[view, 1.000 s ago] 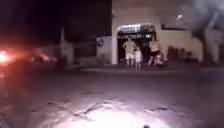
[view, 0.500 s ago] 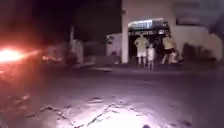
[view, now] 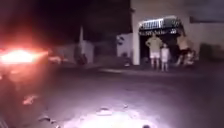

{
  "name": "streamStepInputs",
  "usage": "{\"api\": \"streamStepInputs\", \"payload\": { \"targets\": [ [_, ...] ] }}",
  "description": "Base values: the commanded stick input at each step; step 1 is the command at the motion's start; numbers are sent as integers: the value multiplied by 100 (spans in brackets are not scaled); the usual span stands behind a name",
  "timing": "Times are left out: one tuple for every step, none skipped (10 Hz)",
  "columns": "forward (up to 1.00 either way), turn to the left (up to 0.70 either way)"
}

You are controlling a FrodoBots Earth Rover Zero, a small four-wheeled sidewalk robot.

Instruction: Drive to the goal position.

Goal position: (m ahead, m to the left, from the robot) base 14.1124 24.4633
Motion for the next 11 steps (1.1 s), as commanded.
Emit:
{"api": "streamStepInputs", "payload": {
  "targets": [
    [70, 0],
    [70, 0],
    [70, 0],
    [70, 0],
    [70, 0],
    [70, 0],
    [70, 0],
    [70, 0],
    [70, 0],
    [70, 0],
    [70, 0]
  ]
}}
